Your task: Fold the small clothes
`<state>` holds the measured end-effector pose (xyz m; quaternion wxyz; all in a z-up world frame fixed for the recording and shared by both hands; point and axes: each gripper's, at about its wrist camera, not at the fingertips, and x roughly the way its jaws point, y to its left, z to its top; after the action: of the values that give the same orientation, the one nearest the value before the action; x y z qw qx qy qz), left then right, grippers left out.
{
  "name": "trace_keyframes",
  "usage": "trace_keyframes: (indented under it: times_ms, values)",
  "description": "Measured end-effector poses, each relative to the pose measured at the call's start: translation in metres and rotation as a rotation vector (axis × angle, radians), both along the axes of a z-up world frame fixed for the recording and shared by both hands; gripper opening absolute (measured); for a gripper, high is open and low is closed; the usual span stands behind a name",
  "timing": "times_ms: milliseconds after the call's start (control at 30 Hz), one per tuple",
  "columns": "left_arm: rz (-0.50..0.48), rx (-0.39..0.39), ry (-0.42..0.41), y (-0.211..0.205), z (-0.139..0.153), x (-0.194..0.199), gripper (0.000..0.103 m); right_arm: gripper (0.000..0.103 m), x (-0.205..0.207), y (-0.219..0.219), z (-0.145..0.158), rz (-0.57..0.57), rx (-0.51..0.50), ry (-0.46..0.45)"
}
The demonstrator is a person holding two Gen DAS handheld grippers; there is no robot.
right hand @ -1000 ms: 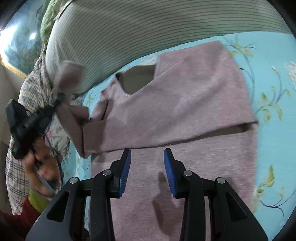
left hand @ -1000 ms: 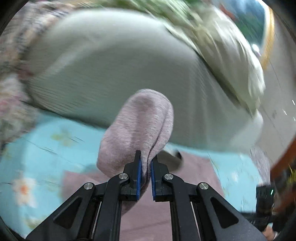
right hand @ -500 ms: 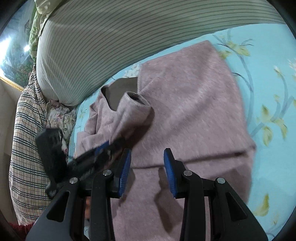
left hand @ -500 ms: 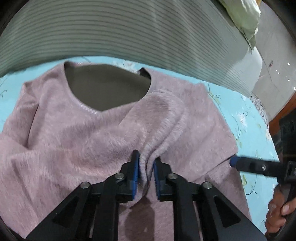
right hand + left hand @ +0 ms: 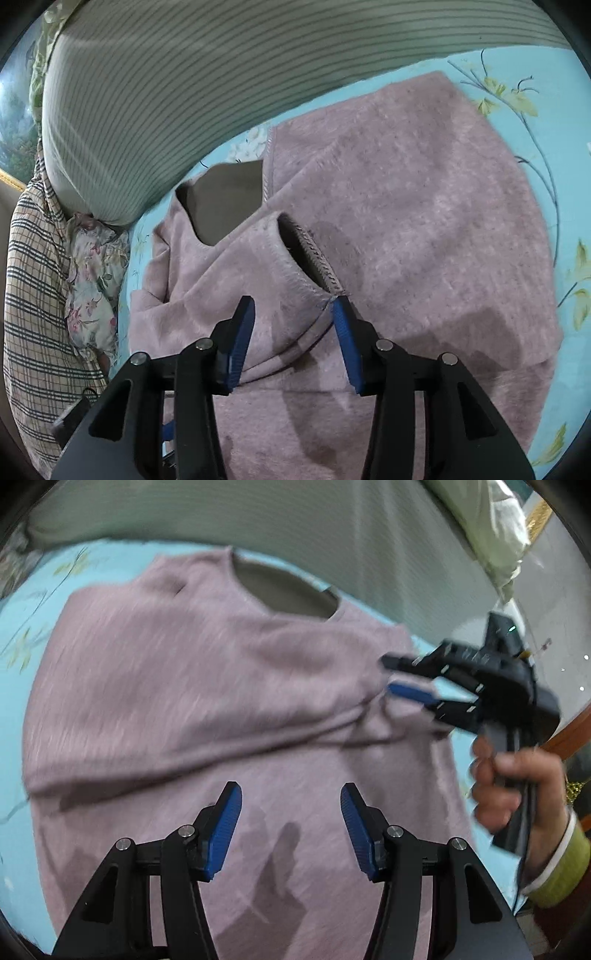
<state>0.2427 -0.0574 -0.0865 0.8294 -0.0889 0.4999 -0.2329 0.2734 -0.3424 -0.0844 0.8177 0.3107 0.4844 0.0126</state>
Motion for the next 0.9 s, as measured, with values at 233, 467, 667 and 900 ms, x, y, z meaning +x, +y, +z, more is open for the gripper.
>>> trace_keyframes:
  times_ms: [233,467,667,900]
  values:
    - [0.042,-0.034,0.011,0.017,-0.009,0.009,0.055,0.003,0.019,0.027,0.023,0.095,0.016,-0.078]
    - [-0.020,-0.061,-0.043,-0.010,0.005,0.022,0.055,0.003,-0.002,0.014,0.119,0.051,0.131,-0.380]
    - [0.046,0.030,-0.109,-0.026,0.008,0.053,0.054,0.003,-0.023,-0.008,0.127,0.001,0.081,-0.395]
    - [0.322,0.121,-0.084,0.075,-0.004,0.075,0.025,0.003,-0.048,-0.066,0.081,-0.149,0.051,-0.292]
